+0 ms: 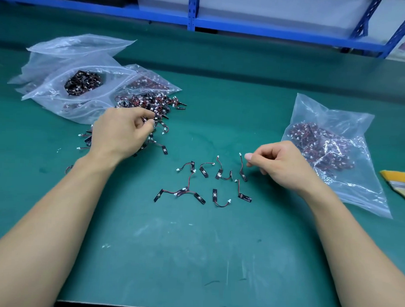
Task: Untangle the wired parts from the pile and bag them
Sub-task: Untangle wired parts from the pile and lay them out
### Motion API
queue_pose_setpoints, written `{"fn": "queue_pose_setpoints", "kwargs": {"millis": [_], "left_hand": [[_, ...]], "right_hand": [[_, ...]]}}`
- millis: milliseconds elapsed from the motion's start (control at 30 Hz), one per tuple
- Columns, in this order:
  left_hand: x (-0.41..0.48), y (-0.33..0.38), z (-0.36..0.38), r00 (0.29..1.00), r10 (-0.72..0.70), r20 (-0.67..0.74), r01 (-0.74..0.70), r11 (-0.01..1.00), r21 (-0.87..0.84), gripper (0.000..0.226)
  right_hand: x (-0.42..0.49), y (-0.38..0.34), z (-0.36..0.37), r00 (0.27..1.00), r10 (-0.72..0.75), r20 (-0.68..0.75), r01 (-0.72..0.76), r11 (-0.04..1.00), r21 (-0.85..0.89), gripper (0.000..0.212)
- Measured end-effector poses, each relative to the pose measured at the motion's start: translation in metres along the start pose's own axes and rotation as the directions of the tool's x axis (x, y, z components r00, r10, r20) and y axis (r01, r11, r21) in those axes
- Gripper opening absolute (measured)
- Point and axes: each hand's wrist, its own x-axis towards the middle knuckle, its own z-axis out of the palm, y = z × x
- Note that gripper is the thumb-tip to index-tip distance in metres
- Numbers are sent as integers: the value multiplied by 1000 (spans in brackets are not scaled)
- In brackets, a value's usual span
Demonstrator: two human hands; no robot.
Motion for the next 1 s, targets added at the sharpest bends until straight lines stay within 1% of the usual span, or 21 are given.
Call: {"fn": "queue_pose_setpoints", "kwargs": {"millis": [67,133,267,367,467,733,1000], "left_hand": [[-3,3,5,998,43,41,-40,995,-89,12],[-7,8,9,988,116,100,-98,980,-172,8],[-13,19,15,934,235,268,-144,936,-321,9],[-19,26,20,872,298,387,-149,917,-371,6],[-21,29,22,831,318,456,-142,914,-380,6],[-18,22,19,814,288,505,-116,932,-345,7],[-15,15,22,865,255,432,-118,941,-319,5]], "right_hand": [[0,1,0,1000,14,-21,-13,1000,14,29],[1,2,0,999,23,-45,-22,1000,14,29],[2,3,-1,997,39,-61,-39,999,7,30],[2,3,0,998,39,-56,-39,999,0,30],[3,4,1,998,36,-56,-36,999,-7,31],[4,6,1,997,40,-62,-41,999,-9,30],[4,6,0,995,29,-91,-29,1000,0,28]]}}
